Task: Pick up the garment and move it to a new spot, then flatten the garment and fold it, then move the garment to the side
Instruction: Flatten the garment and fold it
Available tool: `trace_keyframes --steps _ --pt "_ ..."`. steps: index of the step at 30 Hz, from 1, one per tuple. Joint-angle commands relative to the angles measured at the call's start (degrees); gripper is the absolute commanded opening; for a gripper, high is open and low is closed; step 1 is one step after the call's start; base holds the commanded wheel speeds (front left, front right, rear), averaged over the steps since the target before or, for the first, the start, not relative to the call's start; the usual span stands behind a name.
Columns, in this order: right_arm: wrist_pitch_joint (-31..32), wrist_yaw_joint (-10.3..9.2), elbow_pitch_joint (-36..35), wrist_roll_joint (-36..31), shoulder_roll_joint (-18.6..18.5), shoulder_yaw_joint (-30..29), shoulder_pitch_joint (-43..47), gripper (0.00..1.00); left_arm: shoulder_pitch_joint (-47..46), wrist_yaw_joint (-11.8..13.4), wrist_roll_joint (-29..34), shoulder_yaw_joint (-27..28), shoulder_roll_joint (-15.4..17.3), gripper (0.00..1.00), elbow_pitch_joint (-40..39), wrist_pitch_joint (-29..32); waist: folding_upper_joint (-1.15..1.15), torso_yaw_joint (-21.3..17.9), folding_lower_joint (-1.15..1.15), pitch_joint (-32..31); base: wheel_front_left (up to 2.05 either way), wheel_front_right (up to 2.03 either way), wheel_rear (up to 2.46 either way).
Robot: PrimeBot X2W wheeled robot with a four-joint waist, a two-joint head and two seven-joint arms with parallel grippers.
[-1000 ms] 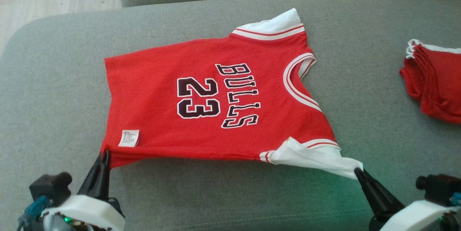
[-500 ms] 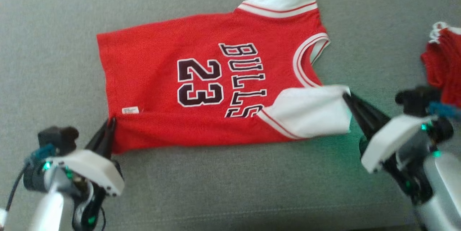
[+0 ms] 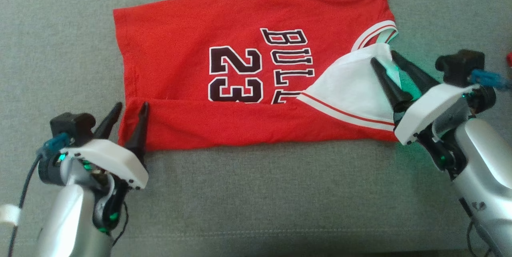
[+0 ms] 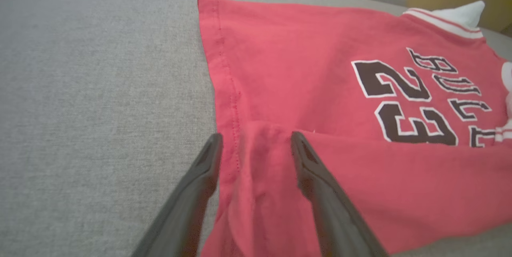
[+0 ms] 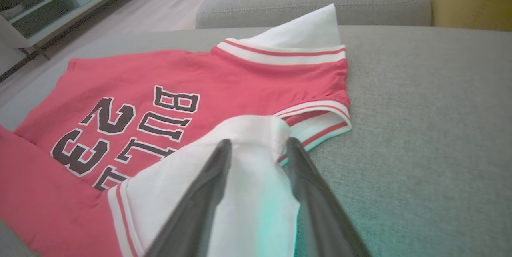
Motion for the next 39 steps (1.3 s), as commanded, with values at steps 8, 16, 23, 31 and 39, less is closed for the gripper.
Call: trace_keyframes --steps 8,16,23,31,39 --pt "-15.49 0.19 -1.19 -6.45 1.91 -5.40 4.51 1.00 2.67 7.82 4.77 3.10 -2.44 1.00 -4.74 -13.74 0.00 -0.43 0.00 -1.89 0.00 0.00 0.00" --pt "-17.14 0.19 -11.10 -14.65 7.96 -15.92 16.12 1.00 6.69 12.11 9.78 1.95 -3.72 1.00 -10.60 -18.86 0.00 -1.11 0.00 -5.39 0.00 0.00 0.00" --pt "-12.78 0.19 -20.72 -18.92 12.86 -20.87 26.26 1.00 11.00 12.49 10.98 0.52 -3.92 1.00 -13.01 -19.28 0.00 -1.42 0.00 -7.64 0.00 0.00 0.00" --pt "-9.36 0.19 -26.73 -21.01 16.12 -22.91 32.08 1.00 13.00 12.46 10.52 -0.34 -4.10 1.00 -10.52 -19.26 0.00 -1.90 0.00 -8.90 0.00 0.00 0.00" --pt "-7.88 0.19 -28.66 -21.63 16.71 -23.53 33.03 1.00 12.42 12.36 9.93 -0.01 -3.77 1.00 -9.27 -19.38 0.00 -2.16 0.00 -8.88 0.00 0.00 0.00"
